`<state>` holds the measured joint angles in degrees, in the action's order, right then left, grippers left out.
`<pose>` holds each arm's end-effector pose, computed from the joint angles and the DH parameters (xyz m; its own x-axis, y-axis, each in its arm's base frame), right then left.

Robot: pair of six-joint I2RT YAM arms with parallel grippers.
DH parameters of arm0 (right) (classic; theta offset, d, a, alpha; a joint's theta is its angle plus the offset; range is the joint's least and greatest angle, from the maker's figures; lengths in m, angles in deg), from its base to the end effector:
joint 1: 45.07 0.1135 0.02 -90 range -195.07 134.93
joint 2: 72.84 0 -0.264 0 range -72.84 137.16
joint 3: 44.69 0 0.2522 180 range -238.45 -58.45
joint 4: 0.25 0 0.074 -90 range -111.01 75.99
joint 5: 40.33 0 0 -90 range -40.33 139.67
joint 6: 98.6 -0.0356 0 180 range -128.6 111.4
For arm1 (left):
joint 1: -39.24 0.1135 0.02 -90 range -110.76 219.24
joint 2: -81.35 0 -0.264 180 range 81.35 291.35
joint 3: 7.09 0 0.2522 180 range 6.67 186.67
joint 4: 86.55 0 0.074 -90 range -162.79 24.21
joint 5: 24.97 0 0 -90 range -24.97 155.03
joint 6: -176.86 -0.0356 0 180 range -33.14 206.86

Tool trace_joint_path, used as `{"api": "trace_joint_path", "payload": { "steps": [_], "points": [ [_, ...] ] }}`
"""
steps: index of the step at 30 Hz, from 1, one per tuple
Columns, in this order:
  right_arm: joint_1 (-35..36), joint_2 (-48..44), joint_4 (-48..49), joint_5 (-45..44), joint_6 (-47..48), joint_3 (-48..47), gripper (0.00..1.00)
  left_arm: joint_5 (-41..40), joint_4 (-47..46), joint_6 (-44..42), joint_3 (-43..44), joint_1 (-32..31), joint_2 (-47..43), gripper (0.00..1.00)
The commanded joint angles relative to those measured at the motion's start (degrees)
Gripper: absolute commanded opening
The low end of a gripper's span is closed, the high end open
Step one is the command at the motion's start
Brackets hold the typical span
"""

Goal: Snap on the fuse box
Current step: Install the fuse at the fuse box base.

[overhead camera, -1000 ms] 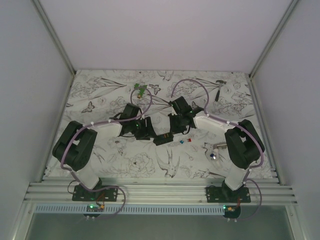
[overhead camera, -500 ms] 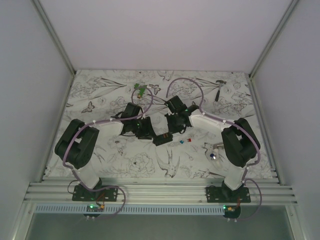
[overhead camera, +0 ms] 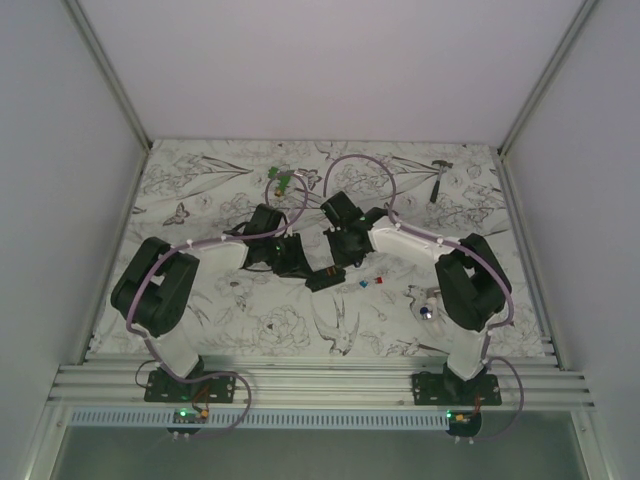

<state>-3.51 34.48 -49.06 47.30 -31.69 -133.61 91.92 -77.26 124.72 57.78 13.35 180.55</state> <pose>0.2856 0.2512 0.1849 -0.8898 -0.2652 -0.3713 -0.3282 0.9374 0.1168 0.3052 -0.1660 0.1589 -0.9098 -0.1669 -0.3801 0.1591 0.7055 -0.6906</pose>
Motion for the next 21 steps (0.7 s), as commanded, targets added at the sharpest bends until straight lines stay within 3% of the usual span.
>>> {"api": "trace_joint_path", "payload": {
  "steps": [1, 21],
  "points": [
    [0.3, 8.7, -6.2, -6.2, 1.9, 5.1, 0.00, -3.9, 3.9, -1.6, -0.3, 0.0, 2.0, 0.27],
    [5.8, 15.6, -5.3, -4.8, 2.4, 4.0, 0.00, -4.6, 4.3, -1.9, -0.3, 0.3, 2.6, 0.20]
  ]
}}
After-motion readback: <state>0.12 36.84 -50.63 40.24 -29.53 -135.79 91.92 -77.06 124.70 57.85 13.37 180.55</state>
